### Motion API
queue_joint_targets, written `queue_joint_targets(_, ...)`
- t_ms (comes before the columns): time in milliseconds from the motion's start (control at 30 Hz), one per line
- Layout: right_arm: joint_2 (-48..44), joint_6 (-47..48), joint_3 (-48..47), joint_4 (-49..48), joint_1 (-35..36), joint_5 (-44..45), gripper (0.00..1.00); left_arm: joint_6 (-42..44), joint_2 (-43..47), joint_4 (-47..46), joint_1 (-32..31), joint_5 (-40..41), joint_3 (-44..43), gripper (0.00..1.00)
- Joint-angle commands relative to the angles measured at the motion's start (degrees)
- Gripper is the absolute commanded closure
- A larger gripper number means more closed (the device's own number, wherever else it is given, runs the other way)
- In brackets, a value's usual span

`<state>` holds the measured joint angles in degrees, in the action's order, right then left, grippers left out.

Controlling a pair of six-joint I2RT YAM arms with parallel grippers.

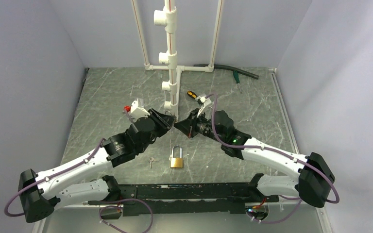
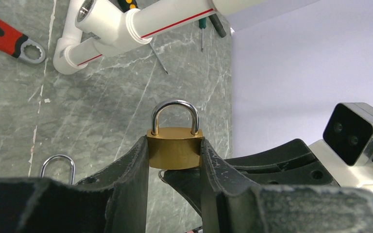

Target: Unlock with the key

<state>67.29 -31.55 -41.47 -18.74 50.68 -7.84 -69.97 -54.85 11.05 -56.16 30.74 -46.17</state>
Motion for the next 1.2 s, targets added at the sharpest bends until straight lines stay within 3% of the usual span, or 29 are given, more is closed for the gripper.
queue_joint_targets(0,-1.2,2.6,-1.6,-10.6,-0.3,0.7,1.00,-0.5,-1.6,-1.0,-0.8,-5.0,-1.4,1.00)
queue_joint_targets(133,-2.0,2.8,-0.8,-9.8,-0.2,-0.4,1.00,0.1,-1.8,1.0,-0.8,-2.1,-3.3,1.00)
queue_joint_targets(467,-6.0,2.9,2.6,-7.8,-0.2,-1.7,0.66,0.3,-2.9,5.0,-0.8,4.6,-6.6,1.00)
queue_joint_targets(667,-6.7,2.3,3.6,-6.7,-0.2,-1.8,0.54,1.2,-2.9,4.5,-0.8,5.9,-7.4,1.00)
queue_joint_targets(900,-5.5,1.8,4.5,-6.6,-0.2,-2.3,0.69,2.3,-2.2,4.1,-0.8,6.4,-7.7,1.00)
queue_joint_targets(1167,-3.1,2.3,4.0,-7.6,-0.2,-2.4,0.76,1.9,-2.4,3.3,-0.8,5.3,-6.7,1.00)
